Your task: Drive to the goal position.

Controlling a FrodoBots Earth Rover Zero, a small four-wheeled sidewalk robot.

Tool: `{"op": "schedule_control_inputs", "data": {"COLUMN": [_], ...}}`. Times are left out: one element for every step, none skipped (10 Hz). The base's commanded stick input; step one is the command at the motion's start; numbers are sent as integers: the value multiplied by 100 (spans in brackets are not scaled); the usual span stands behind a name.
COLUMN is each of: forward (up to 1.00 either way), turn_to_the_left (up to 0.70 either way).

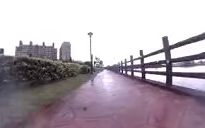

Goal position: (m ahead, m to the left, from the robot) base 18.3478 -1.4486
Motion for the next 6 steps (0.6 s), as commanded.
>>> {"op": "schedule_control_inputs", "data": {"forward": [100, 100, 100, 100, 100, 100], "turn_to_the_left": [-1, -1, -10, -20, -29, -38]}}
